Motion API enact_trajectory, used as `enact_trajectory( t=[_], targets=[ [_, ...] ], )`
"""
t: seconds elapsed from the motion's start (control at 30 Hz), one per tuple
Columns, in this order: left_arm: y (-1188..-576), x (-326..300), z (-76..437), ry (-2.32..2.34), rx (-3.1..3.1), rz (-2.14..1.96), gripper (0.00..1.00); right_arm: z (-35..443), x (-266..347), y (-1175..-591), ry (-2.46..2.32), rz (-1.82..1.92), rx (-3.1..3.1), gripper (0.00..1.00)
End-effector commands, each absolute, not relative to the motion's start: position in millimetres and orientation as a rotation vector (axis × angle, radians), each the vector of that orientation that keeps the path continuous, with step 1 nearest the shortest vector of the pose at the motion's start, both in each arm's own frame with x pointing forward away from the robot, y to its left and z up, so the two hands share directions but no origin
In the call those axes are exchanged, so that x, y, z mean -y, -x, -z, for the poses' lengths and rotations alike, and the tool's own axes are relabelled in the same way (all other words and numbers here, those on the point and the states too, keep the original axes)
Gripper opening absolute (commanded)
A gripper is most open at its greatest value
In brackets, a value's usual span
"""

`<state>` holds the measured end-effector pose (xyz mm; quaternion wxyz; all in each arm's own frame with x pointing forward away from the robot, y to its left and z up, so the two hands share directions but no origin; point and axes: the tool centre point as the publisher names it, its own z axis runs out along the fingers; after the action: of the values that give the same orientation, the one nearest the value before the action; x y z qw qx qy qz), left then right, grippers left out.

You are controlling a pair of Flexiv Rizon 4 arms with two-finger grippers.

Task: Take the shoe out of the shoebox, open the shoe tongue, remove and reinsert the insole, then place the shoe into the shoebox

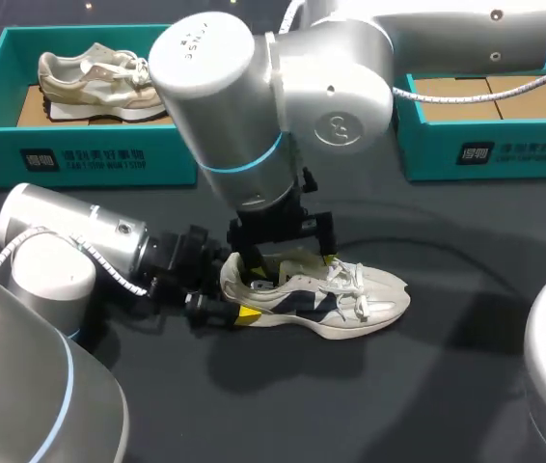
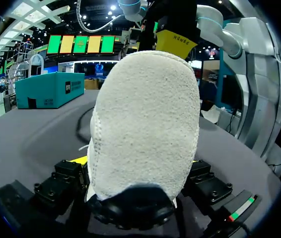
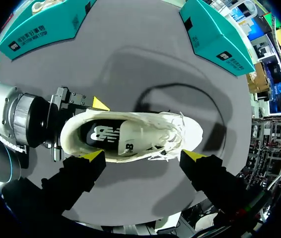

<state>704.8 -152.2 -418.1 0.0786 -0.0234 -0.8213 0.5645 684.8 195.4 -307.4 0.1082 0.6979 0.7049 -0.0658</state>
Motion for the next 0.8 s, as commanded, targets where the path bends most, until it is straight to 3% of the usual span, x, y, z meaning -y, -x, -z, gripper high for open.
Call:
enact_trajectory(
  t=[0.03,0.8],
  targets=[
    [-705,153,419,0.071,2.459,-1.688,0.00,312,-196,-684,-2.108,0.217,-2.001,1.00],
    [-705,153,419,0.071,2.459,-1.688,0.00,341,-213,-689,-2.164,0.327,-1.844,1.00]
  ],
)
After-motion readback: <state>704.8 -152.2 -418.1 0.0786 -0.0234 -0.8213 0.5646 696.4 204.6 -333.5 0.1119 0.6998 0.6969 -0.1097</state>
